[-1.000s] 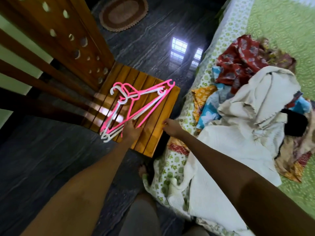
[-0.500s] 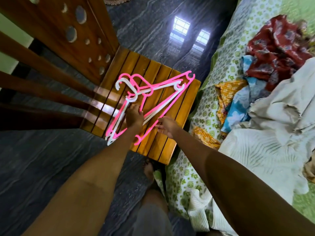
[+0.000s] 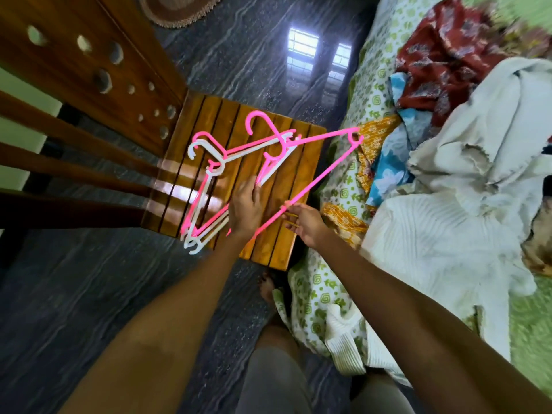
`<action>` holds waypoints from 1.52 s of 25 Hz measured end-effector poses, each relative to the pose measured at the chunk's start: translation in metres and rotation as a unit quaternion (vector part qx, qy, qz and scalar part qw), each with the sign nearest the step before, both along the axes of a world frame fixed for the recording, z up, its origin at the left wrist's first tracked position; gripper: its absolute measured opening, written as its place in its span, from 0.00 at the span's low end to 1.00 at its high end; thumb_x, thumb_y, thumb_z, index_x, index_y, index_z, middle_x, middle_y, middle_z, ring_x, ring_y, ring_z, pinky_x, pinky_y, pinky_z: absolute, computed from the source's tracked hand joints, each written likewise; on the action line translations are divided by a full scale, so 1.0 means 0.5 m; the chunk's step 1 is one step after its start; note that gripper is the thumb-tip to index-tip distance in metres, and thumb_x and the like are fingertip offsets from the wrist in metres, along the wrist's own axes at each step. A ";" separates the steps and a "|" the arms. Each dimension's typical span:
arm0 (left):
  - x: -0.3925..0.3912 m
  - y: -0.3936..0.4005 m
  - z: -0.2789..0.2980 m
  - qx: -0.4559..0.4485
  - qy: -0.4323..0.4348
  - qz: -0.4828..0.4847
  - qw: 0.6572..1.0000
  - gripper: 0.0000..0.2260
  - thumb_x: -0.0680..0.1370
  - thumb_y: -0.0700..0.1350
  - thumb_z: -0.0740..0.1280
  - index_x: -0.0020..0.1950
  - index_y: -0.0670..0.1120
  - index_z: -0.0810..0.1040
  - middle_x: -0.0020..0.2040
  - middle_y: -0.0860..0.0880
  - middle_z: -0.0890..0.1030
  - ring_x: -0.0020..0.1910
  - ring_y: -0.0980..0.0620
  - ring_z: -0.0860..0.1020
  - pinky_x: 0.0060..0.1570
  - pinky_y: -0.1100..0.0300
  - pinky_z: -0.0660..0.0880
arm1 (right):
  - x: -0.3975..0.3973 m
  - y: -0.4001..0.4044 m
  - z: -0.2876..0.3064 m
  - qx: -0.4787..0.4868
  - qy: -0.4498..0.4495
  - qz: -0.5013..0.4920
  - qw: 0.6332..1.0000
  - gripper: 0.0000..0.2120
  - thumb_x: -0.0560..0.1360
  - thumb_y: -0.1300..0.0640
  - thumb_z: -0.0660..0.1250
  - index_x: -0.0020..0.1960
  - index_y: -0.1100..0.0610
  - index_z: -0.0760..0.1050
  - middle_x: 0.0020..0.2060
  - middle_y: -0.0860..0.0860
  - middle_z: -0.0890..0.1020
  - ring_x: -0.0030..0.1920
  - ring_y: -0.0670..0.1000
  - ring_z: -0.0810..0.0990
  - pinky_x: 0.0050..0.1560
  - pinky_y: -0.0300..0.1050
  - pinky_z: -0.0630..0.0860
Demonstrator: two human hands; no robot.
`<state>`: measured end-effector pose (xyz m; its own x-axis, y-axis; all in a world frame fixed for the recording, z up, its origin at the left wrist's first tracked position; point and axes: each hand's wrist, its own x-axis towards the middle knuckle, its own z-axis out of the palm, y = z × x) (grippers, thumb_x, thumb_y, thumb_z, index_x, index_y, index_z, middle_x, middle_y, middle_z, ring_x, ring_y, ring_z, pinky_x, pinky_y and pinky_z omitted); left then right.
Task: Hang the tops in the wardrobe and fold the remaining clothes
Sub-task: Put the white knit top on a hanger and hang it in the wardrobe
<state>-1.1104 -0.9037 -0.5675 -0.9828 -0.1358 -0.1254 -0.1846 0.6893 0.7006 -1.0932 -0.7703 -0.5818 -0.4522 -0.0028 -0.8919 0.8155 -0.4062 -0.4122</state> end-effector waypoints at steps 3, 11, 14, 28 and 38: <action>0.030 0.100 0.024 0.057 0.015 -0.054 0.997 0.13 0.79 0.39 0.62 0.60 0.34 0.77 0.50 0.36 0.81 0.48 0.44 0.79 0.48 0.56 0.71 | 0.059 0.125 0.026 -0.018 0.025 -0.060 0.998 0.09 0.78 0.66 0.60 0.42 0.57 0.73 0.36 0.51 0.79 0.35 0.47 0.77 0.34 0.38 0.72; 0.186 0.412 0.019 0.076 -0.036 -0.204 0.975 0.17 0.76 0.45 0.61 0.57 0.35 0.79 0.45 0.37 0.83 0.40 0.45 0.80 0.44 0.54 0.73 | 0.252 0.635 0.076 0.004 0.038 -0.281 0.959 0.08 0.71 0.66 0.62 0.40 0.54 0.70 0.26 0.46 0.82 0.28 0.44 0.81 0.39 0.39 0.75; 0.228 0.499 0.002 0.085 -0.081 -0.202 0.972 0.16 0.77 0.46 0.64 0.58 0.36 0.79 0.46 0.36 0.83 0.41 0.47 0.80 0.42 0.53 0.74 | 0.314 0.788 0.070 0.045 0.024 -0.314 0.948 0.09 0.77 0.63 0.58 0.40 0.54 0.70 0.27 0.45 0.80 0.28 0.44 0.81 0.38 0.40 0.73; 0.205 0.716 -0.014 -0.005 -0.051 -0.444 0.895 0.16 0.79 0.50 0.62 0.51 0.38 0.81 0.36 0.42 0.81 0.35 0.44 0.79 0.34 0.57 0.70 | 0.308 0.871 0.032 0.316 0.180 0.181 0.914 0.15 0.72 0.49 0.71 0.53 0.57 0.74 0.36 0.49 0.76 0.37 0.45 0.74 0.40 0.39 0.69; 0.080 0.799 -0.042 -0.042 -0.034 -0.153 0.987 0.14 0.75 0.47 0.65 0.48 0.37 0.82 0.62 0.37 0.74 0.63 0.40 0.71 0.63 0.49 0.65 | 0.340 1.005 0.024 0.272 0.076 -0.090 0.955 0.12 0.74 0.66 0.66 0.36 0.54 0.75 0.23 0.40 0.75 0.30 0.37 0.70 0.37 0.31 0.67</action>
<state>-1.0703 -0.5041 -0.5886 -0.9691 0.1526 -0.1938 -0.0041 0.7755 0.6313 -0.9234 -0.2680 -0.5699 -0.5254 0.5322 -0.6638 0.6667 -0.2271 -0.7099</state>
